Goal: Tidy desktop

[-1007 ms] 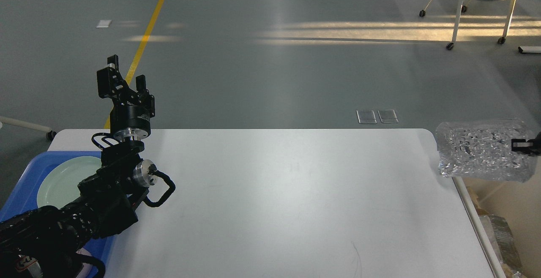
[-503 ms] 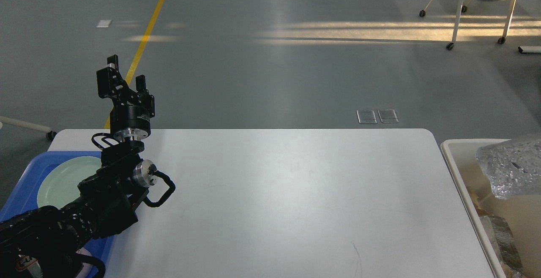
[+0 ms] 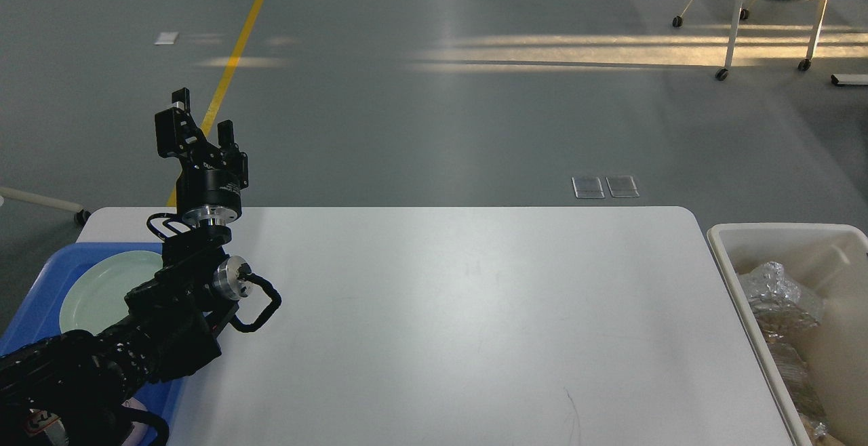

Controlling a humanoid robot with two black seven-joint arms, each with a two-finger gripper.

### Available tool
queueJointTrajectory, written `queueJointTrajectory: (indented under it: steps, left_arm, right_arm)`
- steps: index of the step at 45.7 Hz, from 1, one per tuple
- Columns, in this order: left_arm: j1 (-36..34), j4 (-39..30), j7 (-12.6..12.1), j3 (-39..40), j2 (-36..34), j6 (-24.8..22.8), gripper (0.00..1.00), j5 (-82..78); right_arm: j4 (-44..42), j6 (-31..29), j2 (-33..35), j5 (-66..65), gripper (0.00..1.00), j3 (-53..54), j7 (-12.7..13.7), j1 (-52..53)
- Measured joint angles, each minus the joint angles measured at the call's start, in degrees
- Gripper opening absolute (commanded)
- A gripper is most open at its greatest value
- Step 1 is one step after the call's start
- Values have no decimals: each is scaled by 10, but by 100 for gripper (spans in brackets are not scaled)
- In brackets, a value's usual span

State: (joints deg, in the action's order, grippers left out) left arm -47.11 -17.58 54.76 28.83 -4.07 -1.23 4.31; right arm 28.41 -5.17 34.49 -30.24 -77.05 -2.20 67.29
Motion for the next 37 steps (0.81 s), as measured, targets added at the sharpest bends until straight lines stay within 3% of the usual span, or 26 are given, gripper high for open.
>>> queueJointTrajectory:
  steps: [7, 16, 27, 37]
  left_arm:
    - [0, 0, 0, 0, 0, 0, 96, 0]
    - [0, 0, 0, 0, 0, 0, 96, 0]
    - [0, 0, 0, 0, 0, 0, 96, 0]
    - [0, 0, 0, 0, 0, 0, 96, 0]
  right_arm:
    - [39, -8, -3, 2, 100, 8, -2, 54]
    - [193, -44, 3, 3, 100, 9, -1, 206]
    - [346, -181, -30, 3, 100, 21, 0, 406]
    - [425, -352, -48, 40, 100, 105, 0, 555]
